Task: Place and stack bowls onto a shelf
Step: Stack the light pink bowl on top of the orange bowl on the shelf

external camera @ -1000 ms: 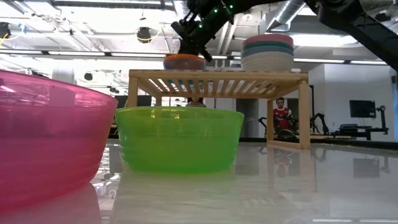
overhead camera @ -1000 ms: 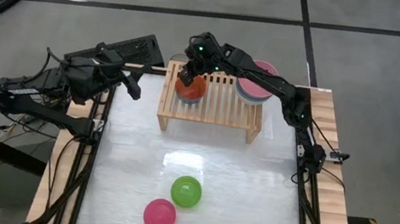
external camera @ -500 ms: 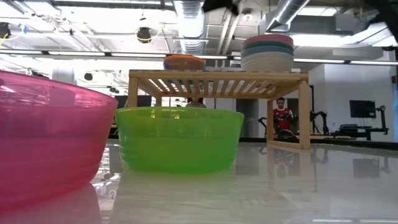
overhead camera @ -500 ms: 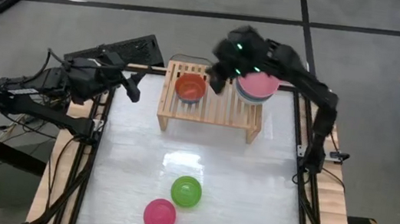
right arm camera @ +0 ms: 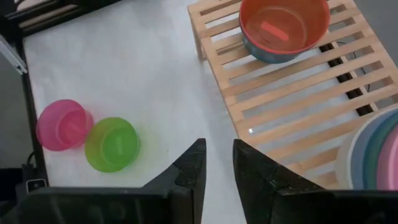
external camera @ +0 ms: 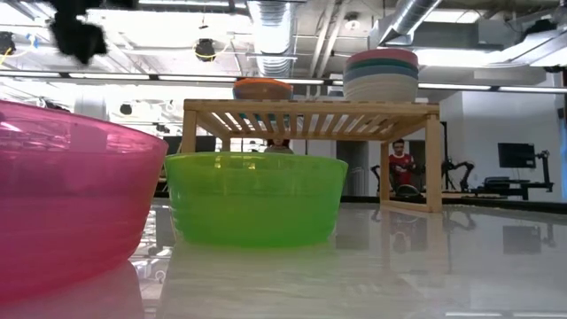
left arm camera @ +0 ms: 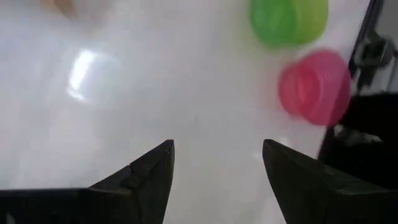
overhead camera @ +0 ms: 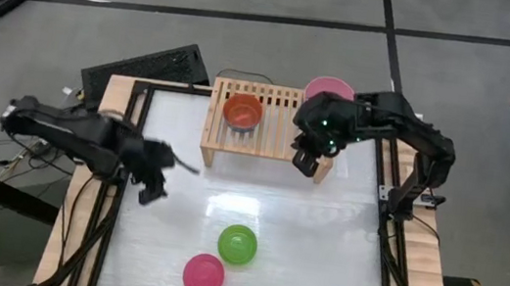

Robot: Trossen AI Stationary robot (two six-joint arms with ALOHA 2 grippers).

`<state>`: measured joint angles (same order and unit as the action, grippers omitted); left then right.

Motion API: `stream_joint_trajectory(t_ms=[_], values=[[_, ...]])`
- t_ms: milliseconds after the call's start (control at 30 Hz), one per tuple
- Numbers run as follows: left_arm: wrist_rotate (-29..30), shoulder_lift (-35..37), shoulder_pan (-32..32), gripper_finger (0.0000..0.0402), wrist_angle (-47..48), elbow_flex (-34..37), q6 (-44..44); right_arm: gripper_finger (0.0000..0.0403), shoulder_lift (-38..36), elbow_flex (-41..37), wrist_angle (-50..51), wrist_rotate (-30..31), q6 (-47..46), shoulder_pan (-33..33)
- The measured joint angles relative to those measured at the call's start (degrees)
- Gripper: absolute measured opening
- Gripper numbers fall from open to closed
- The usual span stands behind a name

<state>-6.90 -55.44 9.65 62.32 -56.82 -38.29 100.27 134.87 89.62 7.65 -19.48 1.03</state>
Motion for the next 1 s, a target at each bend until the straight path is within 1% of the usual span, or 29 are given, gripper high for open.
stream_joint_trajectory(t_ms=[100,200,267,367,500,567,633,767,867,933,1000], values=[[-1.80,-0.67,5.87,0.0229,-9.81,6.38,-6.64,0.0108,0.38,0.00,0.22,0.77,-0.59,-0.94],[0.18,-2.39,11.05,0.0229,-18.89,10.73,-13.06,0.0109,1.10,-0.09,0.32,1.40,-0.59,-0.99],[2.41,-4.86,13.56,0.0229,-23.38,11.74,-16.02,0.0109,1.43,-0.17,0.36,1.52,-0.09,-0.81],[5.09,-9.31,16.81,0.0229,-26.88,11.98,-20.29,0.0109,1.49,-0.24,0.35,1.52,1.90,-0.38],[5.68,-16.11,20.59,0.0229,-35.24,11.93,-27.93,0.0109,1.40,-0.17,0.40,1.52,5.67,0.31],[5.71,-19.06,22.12,0.0229,-39.08,11.37,-29.87,0.0109,1.30,-0.20,0.42,1.52,7.90,0.52],[6.32,-21.16,23.67,0.0229,-41.61,10.23,-28.41,0.0109,0.99,-0.19,0.39,1.50,10.84,0.67],[8.55,-23.77,25.80,0.0229,-41.23,7.11,-21.66,0.0109,0.91,-0.16,0.41,1.26,18.19,0.68],[8.33,-25.50,27.04,0.0229,-39.52,4.14,-16.38,0.0109,1.15,-0.17,0.34,-1.41,21.40,0.58],[6.35,-26.32,27.32,0.0229,-35.91,2.43,-15.82,0.0109,1.90,-0.13,-0.40,-3.03,22.38,0.25],[6.14,-26.31,27.37,0.0229,-33.75,1.52,-17.57,0.0109,2.46,-0.21,-1.22,-3.57,22.56,-0.35]])
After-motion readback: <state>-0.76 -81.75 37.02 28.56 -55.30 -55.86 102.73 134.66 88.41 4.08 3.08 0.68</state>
